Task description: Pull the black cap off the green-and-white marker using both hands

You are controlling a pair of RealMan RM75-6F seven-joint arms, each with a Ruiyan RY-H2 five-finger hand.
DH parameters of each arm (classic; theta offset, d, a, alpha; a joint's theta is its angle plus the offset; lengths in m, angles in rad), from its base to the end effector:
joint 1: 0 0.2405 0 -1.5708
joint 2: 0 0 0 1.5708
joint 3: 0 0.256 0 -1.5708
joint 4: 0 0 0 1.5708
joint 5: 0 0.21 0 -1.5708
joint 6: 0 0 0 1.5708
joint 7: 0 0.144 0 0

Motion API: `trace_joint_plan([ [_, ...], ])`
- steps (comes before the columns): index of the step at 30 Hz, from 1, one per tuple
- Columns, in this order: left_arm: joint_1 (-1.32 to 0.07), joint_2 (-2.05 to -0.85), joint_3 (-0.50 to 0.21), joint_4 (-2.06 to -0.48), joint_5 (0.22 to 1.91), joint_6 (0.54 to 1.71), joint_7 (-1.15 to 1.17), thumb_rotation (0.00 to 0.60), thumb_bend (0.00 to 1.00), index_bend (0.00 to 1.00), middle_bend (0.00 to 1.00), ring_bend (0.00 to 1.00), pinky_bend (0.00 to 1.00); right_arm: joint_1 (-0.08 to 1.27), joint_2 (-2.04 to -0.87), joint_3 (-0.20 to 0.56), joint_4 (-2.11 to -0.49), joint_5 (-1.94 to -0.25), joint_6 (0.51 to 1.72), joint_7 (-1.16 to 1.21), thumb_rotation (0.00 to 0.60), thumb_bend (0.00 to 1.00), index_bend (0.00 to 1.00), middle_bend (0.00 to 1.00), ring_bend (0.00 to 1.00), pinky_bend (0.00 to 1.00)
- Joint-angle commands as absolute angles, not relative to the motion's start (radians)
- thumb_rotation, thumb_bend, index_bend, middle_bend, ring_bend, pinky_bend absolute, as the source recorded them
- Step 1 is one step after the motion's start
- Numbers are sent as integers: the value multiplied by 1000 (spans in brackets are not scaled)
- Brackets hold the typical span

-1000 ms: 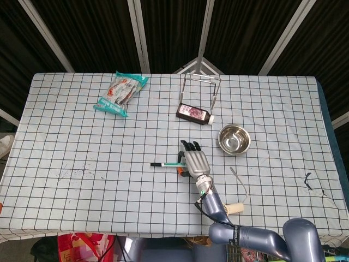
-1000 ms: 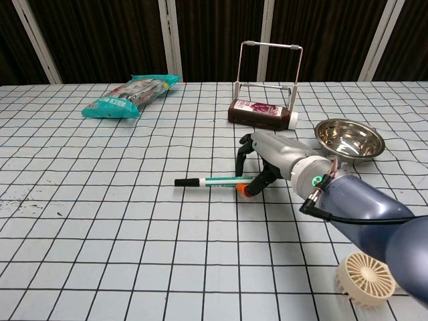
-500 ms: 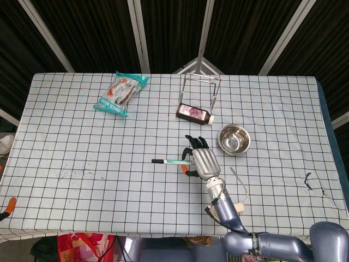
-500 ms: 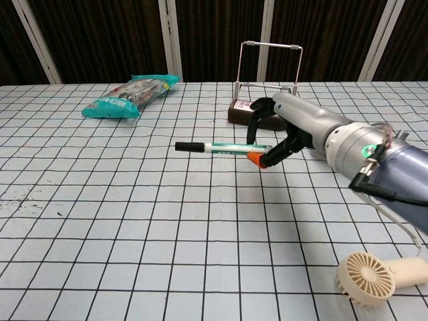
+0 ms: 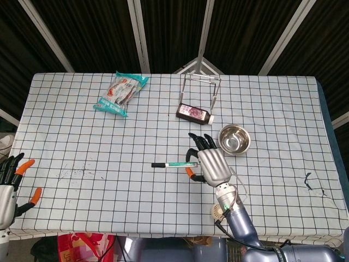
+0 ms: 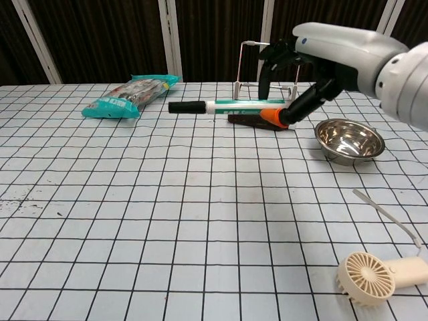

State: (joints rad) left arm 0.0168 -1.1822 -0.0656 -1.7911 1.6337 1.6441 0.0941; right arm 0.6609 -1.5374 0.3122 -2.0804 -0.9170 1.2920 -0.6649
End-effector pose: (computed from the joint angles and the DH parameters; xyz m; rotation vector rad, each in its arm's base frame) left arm -0.2603 0.1513 0.1484 -1.2713 -0.8889 -1.1202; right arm -0.0565 -0.2772 0.0348 1.6363 -1.1635 1.1848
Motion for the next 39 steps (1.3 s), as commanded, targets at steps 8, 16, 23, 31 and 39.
trace_joint_plan([
  [8,-46,-1240,-74,-1896,1692,1592,208,600,479,240,67,0,0,792,-1684,370,-2089,-808,1316,-756,600,496,688,108,128,0],
  [16,-73,-1292,-77,-1894,1686,1567,212,600,474,285,110,0,0,876,-1773,425,-1992,-743,1306,-754,600,496,696,108,128,0],
  [23,-98,-1345,-86,-1860,1691,1562,179,600,470,330,131,0,0,912,-1799,442,-1936,-732,1307,-742,600,497,697,108,128,0],
  [31,-133,-1418,-105,-1804,1679,1551,139,600,470,350,154,0,0,937,-1797,454,-1940,-726,1313,-734,600,496,697,108,128,0],
  [39,-160,-1502,-137,-1732,1667,1575,76,600,470,385,188,0,0,944,-1786,451,-1972,-727,1332,-728,600,496,705,108,128,0],
])
